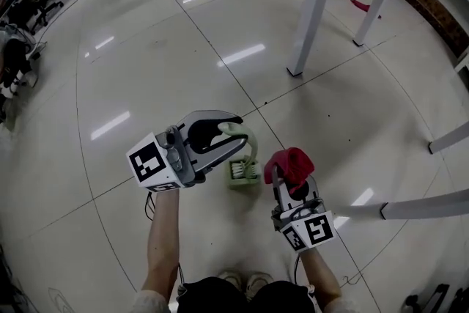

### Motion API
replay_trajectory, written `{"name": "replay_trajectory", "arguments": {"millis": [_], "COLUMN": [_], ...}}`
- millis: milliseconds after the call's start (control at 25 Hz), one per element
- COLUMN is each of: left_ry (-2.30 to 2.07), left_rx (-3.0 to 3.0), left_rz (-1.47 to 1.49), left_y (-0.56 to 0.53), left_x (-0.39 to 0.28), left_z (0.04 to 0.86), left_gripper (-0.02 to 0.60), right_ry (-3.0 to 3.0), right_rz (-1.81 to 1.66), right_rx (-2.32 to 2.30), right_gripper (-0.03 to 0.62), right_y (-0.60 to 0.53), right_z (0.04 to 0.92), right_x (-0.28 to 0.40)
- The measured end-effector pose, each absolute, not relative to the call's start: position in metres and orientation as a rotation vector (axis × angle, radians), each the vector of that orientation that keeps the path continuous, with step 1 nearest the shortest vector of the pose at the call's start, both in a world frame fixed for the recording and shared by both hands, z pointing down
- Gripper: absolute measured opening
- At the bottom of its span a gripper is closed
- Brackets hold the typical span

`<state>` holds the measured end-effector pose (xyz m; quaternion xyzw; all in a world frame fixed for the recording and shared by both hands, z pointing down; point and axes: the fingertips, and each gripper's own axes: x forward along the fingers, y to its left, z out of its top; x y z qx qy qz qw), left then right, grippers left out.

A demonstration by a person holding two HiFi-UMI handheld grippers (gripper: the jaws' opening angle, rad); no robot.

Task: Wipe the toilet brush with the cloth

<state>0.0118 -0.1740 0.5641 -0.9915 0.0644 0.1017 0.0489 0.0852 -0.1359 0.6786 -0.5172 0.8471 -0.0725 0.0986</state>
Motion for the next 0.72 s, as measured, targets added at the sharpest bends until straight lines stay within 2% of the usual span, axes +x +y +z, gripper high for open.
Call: {"name": "replay_trajectory", "arguments": {"millis": [160, 280, 720], "left_ry": [0.196, 0.222, 0.299], "left_rx": [-3.045, -3.084, -3.162], "left_rz": [0.376, 0.364, 0.354], "left_y": [-0.188, -0.196, -0.145], "left_x": [0.011, 0.011, 0.003], "left_z": [0.532, 0.462, -0.009], "left_gripper": [0.110, 0.109, 0.109], "right_ry": [2.511, 2.513, 2.506], "right_rz": [-0.261, -0.320, -0.262], "right_rx": [-1.581, -1.623, -1.551], "right_gripper": [0.031, 0.031, 0.031], "right_y": [-0.159, -0.170, -0.158], "right_z": [0.649, 0.572, 0.053], "right_x": [0.094, 0.099, 0.093]}}
